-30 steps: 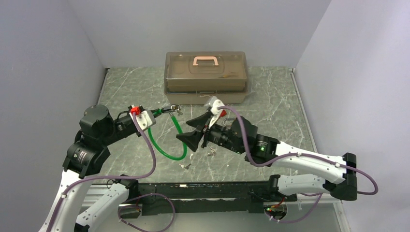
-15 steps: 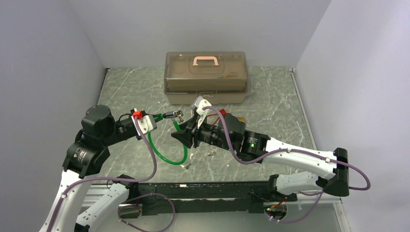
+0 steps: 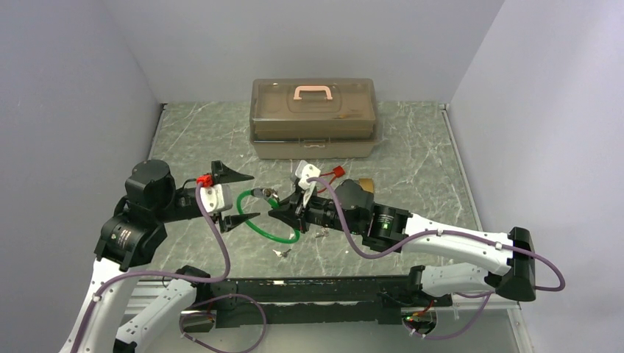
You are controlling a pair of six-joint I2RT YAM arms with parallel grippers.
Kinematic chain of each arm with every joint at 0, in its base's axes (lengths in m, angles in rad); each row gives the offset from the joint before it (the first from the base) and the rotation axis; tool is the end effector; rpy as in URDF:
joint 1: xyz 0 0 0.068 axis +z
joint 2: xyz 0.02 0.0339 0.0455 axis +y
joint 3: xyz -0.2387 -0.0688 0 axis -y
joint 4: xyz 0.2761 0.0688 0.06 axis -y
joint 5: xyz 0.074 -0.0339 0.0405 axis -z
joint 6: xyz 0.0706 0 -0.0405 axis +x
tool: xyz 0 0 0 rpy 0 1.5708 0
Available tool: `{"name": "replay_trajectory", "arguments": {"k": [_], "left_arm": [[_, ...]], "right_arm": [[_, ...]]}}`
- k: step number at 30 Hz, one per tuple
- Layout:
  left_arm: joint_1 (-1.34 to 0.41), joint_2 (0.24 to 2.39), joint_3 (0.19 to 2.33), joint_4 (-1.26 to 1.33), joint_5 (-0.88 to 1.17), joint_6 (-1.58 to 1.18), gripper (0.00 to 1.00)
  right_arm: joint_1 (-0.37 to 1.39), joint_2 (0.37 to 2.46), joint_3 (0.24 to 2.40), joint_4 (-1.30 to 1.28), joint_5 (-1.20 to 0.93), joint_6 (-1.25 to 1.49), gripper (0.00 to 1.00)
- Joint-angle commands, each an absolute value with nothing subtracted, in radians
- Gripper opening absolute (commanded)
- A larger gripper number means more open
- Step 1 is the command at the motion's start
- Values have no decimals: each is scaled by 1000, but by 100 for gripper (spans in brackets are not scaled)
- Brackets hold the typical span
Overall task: Unlock with the key
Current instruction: Unlock the lock.
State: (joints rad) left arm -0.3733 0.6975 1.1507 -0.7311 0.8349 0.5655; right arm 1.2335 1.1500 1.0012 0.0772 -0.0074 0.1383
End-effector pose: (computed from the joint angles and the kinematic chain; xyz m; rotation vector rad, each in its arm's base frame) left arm 0.1446 -0.1128 0.4083 1.2811 1.2634 -0.6297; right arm 0.1149 0.3292 0.3394 -0.9166 1.4916 1.0372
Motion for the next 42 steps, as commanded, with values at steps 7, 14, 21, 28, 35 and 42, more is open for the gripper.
{"name": "replay_trajectory", "arguments": {"k": [7,14,21,28,35,42], "left_arm": [[-376,738,1185,-852,1049,597,79],[-376,765,1209,-909,990,653,72],[-376,788,1255,-863,1130,577,49],[-376,769,1246,-877,1154,581,0],[-376,754,1246,-864,1036,559,0],[-376,773,1271,-855,932,494,0]], "right_arm": [[1232,1079,963,259,-124,83,0],[1233,1063,946,302,-176,80,0],[1233,1086,944,337,-197,89,0],[1233,1103,948,365,-185,88,0],[1232,1021,997,163,-125,20,49],[1230,892,1062,-46,71,-82,51]]}}
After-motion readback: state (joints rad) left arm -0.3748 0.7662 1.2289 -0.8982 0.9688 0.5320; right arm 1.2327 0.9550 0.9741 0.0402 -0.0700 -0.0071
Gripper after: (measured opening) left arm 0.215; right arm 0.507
